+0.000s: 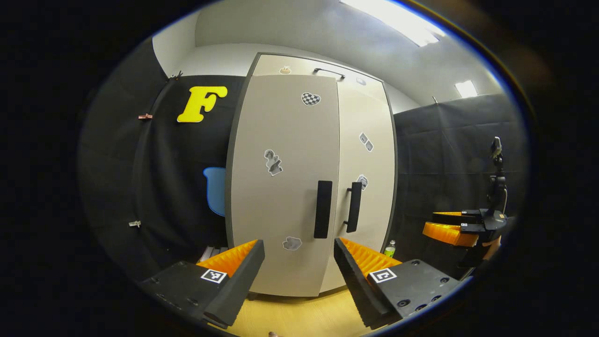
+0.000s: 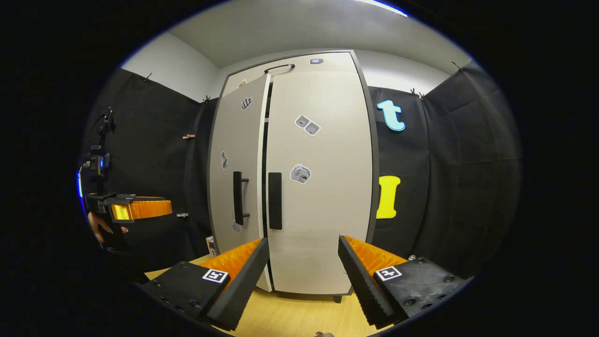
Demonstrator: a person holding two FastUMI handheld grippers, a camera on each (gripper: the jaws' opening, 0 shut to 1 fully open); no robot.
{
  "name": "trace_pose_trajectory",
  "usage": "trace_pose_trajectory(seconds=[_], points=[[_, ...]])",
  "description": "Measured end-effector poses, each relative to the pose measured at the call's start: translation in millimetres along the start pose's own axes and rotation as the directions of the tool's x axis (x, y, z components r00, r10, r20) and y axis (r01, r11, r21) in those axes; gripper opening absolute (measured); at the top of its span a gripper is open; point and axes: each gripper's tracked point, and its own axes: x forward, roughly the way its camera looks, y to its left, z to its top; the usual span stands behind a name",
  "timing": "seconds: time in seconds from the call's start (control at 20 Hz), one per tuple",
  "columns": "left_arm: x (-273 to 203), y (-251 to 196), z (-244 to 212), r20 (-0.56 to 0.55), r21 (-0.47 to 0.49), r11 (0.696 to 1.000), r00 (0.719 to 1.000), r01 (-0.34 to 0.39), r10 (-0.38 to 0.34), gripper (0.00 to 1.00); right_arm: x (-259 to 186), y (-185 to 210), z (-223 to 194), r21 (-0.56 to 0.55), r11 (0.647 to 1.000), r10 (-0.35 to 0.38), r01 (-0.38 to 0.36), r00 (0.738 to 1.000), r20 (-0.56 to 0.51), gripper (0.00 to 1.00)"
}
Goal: Grab one shoe with the right hand and put it into the shoe cabinet, grab the other shoe with the left hand and put it into the shoe cabinet; then close the right door with the right hand and the left door with the left hand.
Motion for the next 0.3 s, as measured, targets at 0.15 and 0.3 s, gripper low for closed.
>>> trace_pose_trajectory(seconds=[0.15,0.3], points=[[1.9,-2.7,0.1,0.000,0.009,1.000,1.000,0.001,-0.001,0.95,0.2,-2.8,-1.9,0.006,1.000,-0.004,0.004,1.000,-0.003,0.98],[2.7,-2.7,-2.2,-0.006,0.021,1.000,1.000,-0.004,0.004,0.95,0.9,-6.0,-3.0,0.011,1.000,-0.010,0.010,1.000,-0.005,0.98]])
